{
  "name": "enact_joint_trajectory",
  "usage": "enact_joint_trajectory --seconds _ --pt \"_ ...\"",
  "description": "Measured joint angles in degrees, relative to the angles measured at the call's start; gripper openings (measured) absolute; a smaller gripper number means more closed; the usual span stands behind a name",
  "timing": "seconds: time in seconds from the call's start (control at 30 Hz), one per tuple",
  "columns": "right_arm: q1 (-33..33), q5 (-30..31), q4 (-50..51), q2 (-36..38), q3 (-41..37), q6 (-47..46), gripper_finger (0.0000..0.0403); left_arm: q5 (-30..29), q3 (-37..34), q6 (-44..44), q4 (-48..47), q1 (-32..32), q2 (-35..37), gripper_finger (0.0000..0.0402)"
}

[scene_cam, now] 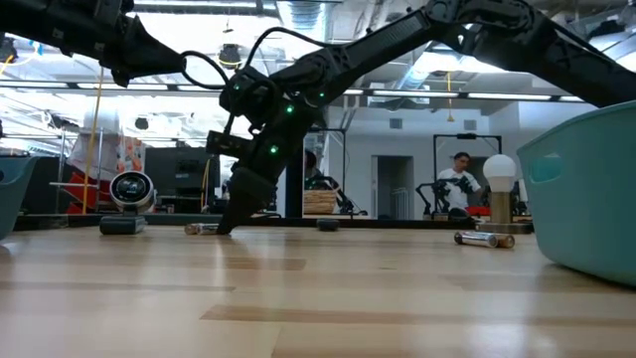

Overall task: Sort batteries
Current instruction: Put the silver battery into the green bin

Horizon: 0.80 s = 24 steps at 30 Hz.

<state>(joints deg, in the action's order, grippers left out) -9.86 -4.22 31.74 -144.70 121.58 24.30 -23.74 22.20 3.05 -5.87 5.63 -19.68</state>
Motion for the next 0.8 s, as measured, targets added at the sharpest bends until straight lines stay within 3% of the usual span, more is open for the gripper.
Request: enact_joint_trajectory --seconds 0.8 --pt "3.7 -0.7 2.1 -0.7 0.0 0.7 0.0056 -0.1 0.0 -0.3 0.1 0.0 0.0 0.0082"
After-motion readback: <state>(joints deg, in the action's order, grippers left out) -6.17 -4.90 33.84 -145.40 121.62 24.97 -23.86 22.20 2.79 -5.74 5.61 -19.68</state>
